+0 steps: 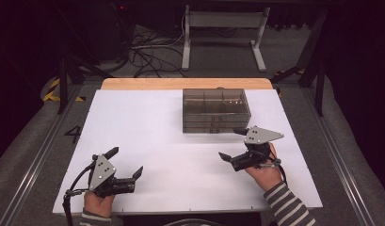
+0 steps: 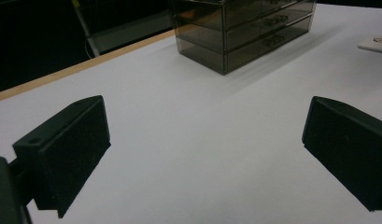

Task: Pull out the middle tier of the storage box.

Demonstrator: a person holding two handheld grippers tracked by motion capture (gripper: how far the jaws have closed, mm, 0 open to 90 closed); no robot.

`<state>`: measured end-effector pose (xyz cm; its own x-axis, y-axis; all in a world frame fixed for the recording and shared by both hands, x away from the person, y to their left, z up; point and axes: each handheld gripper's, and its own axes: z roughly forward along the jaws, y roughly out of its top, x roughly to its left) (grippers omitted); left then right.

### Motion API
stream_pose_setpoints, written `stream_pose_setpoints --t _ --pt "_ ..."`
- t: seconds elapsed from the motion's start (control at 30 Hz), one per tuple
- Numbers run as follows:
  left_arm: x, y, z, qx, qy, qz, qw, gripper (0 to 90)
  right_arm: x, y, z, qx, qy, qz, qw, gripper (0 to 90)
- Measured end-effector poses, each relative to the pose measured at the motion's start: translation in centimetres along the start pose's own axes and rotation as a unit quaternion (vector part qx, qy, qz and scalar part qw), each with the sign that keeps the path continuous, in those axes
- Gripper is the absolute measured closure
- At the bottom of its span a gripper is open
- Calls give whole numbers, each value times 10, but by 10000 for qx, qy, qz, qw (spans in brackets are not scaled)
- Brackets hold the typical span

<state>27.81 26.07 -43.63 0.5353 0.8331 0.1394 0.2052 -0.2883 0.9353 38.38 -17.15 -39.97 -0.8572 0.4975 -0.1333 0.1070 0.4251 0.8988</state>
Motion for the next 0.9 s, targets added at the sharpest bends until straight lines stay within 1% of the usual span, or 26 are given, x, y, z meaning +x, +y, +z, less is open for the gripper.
stream_pose_setpoints --t 0.03,0.1,0.13,0.4,0.53,0.63,0.67,0.7,0.77,0.8,0.83,0.87,0.9 --pt "0 0 0 9 -5 4 10000 16 0 0 3 10 35 -30 10000 5" --pt "0 0 0 13 -6 6 10000 16 0 0 5 26 45 -37 10000 2" --pt "0 0 0 16 -10 6 10000 16 0 1 8 72 87 -71 9999 0" --pt "0 0 1 20 -18 -6 10000 16 0 2 10 95 164 -63 9998 0" --pt "0 0 1 22 -21 1 10000 16 0 3 9 104 199 -101 9997 7" --pt "0 0 1 19 -27 -6 10000 16 3 7 8 208 141 -436 9987 31" --pt "0 0 1 24 -32 -13 10000 16 3 7 8 208 141 -436 9987 31" --pt "0 0 1 29 -32 5 10000 16 7 12 8 265 111 -700 9971 48" --pt "0 0 1 27 -31 9 10000 16 9 16 7 297 119 -853 9958 62" --pt "-1 0 1 24 -33 9 10000 16 9 16 7 297 119 -853 9958 62" --pt "0 0 1 23 -32 7 10000 16 10 20 7 351 115 -1030 9940 78" --pt "0 0 1 23 -32 7 10000 16 10 20 7 351 115 -1030 9940 78" --pt "0 0 1 24 -31 2 10000 16 12 22 7 406 138 -1167 9922 89"
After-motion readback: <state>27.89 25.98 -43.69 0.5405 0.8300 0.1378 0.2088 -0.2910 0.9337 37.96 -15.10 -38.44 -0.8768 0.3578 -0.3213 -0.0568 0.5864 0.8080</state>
